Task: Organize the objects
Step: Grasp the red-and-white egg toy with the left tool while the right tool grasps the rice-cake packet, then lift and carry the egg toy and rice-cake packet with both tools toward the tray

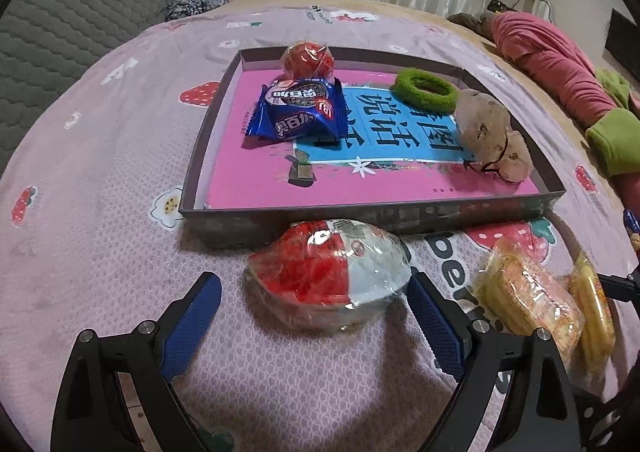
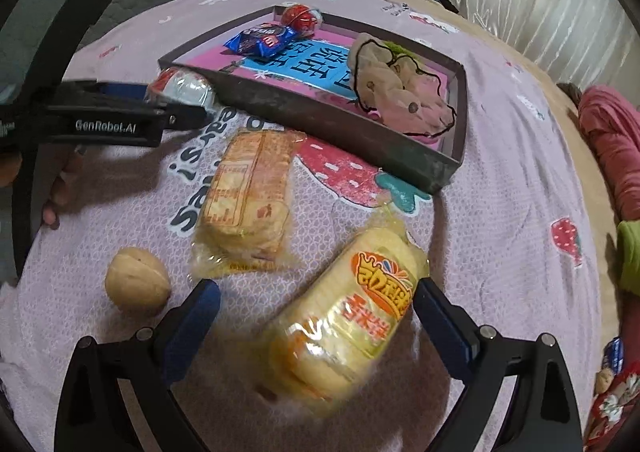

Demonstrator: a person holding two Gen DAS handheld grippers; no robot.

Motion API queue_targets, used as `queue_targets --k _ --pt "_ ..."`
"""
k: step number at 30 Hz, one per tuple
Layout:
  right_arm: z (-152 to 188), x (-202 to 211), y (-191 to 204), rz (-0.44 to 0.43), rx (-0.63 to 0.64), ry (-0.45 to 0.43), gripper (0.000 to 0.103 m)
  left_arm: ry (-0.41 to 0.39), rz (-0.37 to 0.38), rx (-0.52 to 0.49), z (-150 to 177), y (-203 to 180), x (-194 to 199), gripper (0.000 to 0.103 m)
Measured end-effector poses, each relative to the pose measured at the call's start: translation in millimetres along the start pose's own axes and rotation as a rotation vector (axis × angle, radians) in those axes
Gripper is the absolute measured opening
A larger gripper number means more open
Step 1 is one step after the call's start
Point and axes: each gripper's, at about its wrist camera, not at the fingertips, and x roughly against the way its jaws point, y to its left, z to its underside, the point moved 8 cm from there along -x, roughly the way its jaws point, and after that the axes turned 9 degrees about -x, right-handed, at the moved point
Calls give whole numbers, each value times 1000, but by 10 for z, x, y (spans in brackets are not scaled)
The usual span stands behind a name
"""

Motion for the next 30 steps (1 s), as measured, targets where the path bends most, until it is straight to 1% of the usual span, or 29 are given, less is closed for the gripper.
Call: queue_targets --k 1,4,6,7,8,9,11,12,14,15,16,19,26,30 --pt "0 -3 -1 -10 -11 -1 97 1 1 -2 -1 -2 -15 94" --pt "16 -35 -19 -52 -50 13 91 3 4 4 -7 -2 -40 94" --pt "18 -31 -28 -56 -60 13 89 0 12 14 -15 1 -49 93" --pt "14 -21 -24 -57 -60 11 85 -1 16 17 -17 4 -49 92" --pt "8 -10 -27 -63 -68 10 80 -3 20 19 -17 5 -44 85" --pt "8 -3 -27 -71 -76 10 78 -6 29 19 -20 -6 -38 80" --pt "17 15 -44 -81 -95 11 70 -7 35 20 -18 -9 -27 79" --pt "21 29 -54 -86 -102 11 68 -4 44 19 -15 -21 -28 78" --pt "40 41 -65 -98 -116 14 59 -7 59 26 -8 -26 -13 77" --pt "46 47 -77 -104 -126 15 57 -10 68 30 -9 -29 -7 75" --pt "56 58 -92 -109 -131 16 52 -7 77 33 -5 -34 -11 65" --pt "74 87 -124 -121 -152 16 43 -3 80 38 13 -27 -15 66" --pt "102 187 -67 -141 -159 0 41 -5 79 38 26 -20 13 66" --pt "125 280 -59 -127 -164 -11 41 -11 74 40 42 -9 60 66"
